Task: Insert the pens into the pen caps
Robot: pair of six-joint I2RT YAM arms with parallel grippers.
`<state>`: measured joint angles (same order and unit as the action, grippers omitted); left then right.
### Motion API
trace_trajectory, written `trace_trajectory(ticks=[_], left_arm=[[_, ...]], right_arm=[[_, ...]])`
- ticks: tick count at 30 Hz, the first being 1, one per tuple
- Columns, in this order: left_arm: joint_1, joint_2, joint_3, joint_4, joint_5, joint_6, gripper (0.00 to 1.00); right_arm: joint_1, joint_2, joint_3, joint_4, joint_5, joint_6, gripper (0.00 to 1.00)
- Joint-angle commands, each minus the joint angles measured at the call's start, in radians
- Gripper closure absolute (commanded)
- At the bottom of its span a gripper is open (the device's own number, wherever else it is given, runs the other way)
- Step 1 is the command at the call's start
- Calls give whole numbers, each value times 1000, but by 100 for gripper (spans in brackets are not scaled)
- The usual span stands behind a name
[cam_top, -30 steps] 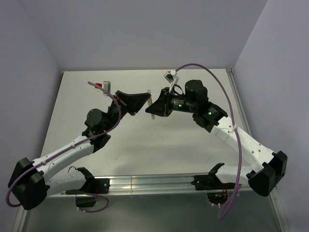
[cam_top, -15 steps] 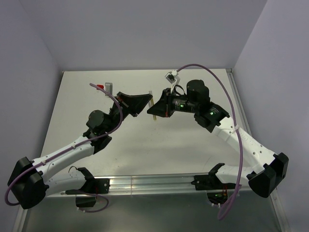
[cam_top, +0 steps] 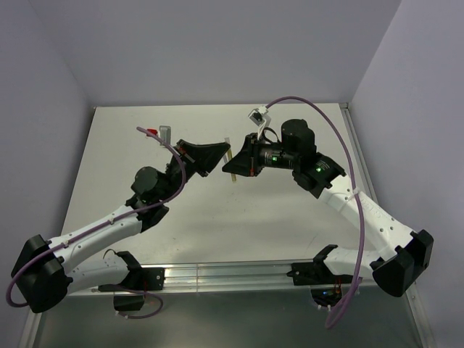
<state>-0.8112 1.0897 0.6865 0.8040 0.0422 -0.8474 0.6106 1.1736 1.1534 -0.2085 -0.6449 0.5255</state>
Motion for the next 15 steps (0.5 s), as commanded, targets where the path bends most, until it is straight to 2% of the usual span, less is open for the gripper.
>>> trace_trajectory(ticks=[1,15], left_arm=[[-115,-13,-59,-135,312,10,100],[-154,-13,-82,-150,297,21,100]], right_arm=[[-84,-14,46,276,231,25,100],[-101,-12,46,282,232,33,100]])
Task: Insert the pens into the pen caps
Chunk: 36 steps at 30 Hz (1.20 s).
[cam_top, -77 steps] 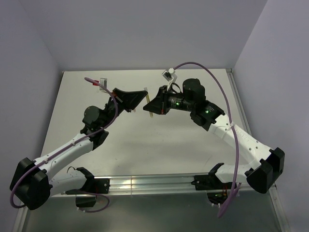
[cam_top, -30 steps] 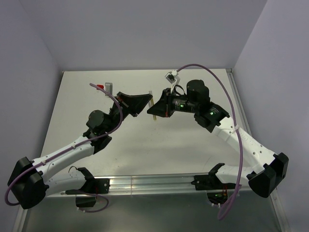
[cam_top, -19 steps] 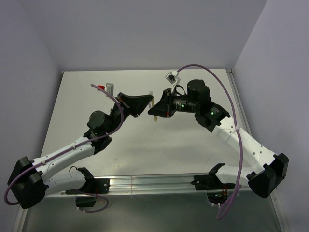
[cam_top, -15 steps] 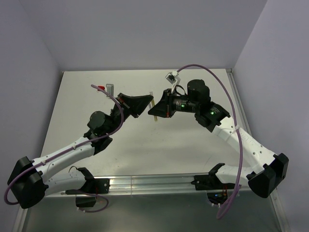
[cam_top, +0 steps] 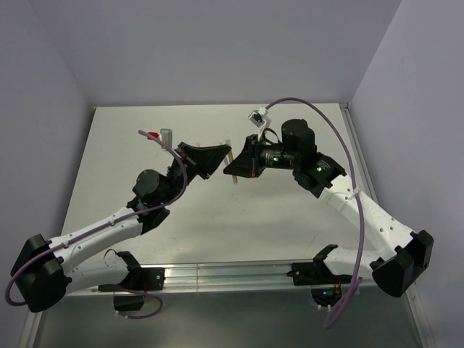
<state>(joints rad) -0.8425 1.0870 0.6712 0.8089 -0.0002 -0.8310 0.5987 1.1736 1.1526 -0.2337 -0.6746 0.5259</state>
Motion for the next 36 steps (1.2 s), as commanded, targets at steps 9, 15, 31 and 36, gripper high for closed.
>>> trace_trajectory(ticks=[9,15,31,36], left_arm=[[-159,-18,-87,-166,313,15,100],[-184,-15,-101,-166,302,18,100],[-240,11,-110,-172,307,21,100],[-254,16,-114,-168,312,17,100]], right_arm=[[-108,-12,48,313,256,43,100],[-119,-15,48,316,254,45,100],[-145,-15,52,321,244,49,100],[-148,-14,52,324,241,52,100]])
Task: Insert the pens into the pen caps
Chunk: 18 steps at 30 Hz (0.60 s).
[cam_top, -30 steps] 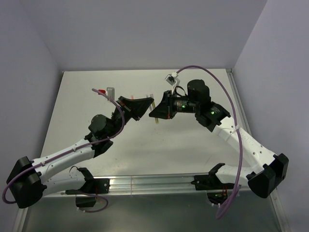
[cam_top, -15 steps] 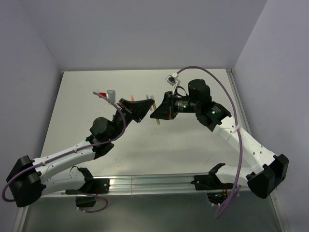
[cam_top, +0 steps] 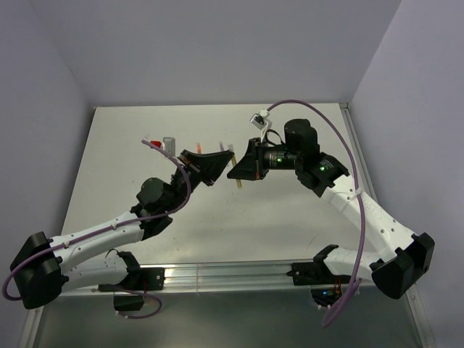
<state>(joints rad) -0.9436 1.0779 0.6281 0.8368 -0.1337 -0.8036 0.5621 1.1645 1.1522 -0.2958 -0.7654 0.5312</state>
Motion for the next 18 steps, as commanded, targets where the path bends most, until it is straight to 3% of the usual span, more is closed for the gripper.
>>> trace_trajectory(ticks=[1,7,10,13,18], left_arm=[[-156,24,-71,-199,442,-12,100],[-158,-6,-41,-249,372,13,100],[-139,-24,16,-338,266,46,100],[-71,-39,117,-421,189,61,94],[57,-96,208,-585,62,98,75]], right_arm=[[-113,-5,52,386,333,46,100],[-114,4,55,385,307,50,100],[-111,6,58,359,291,46,100],[-100,7,60,304,316,14,100],[-96,82,147,100,455,-52,100]])
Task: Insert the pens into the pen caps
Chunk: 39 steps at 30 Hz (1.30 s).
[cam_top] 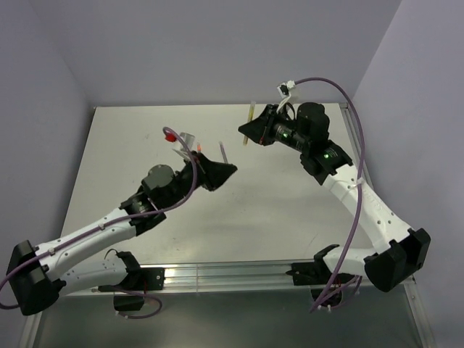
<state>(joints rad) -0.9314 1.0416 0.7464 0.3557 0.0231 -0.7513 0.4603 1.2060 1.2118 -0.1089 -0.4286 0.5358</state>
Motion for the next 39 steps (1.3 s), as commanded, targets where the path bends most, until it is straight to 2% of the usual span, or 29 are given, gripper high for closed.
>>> trace_trajectory(ticks=[1,5,8,13,19,24,28,29,34,39], left_arm=[[58,-74,134,-189,-151,56,71],[144,-91,224,-352,-218,73,62],[209,-81,287,-478,-216,79,61],[270,-103,298,-508,-172,113,60],[316,-104,275,-503,-137,138,60],[355,-98,245,-494,-106,141,60],[374,-95,228,-488,-86,144,63],[382,-95,226,-483,-81,144,63],[401,-94,209,-475,-72,147,61],[413,-98,194,-465,-63,144,61]], right_arm=[[5,82,94,-106,154,-80,100],[-37,252,170,-210,234,-128,100],[-96,413,233,-264,292,-140,100],[-146,703,409,-379,315,-203,100],[-152,914,583,-495,406,-220,100],[-157,980,621,-522,427,-220,87],[-157,1001,623,-523,453,-223,77],[-157,1007,623,-522,452,-224,72],[-158,1035,621,-523,459,-229,66],[-160,1043,612,-520,462,-232,65]])
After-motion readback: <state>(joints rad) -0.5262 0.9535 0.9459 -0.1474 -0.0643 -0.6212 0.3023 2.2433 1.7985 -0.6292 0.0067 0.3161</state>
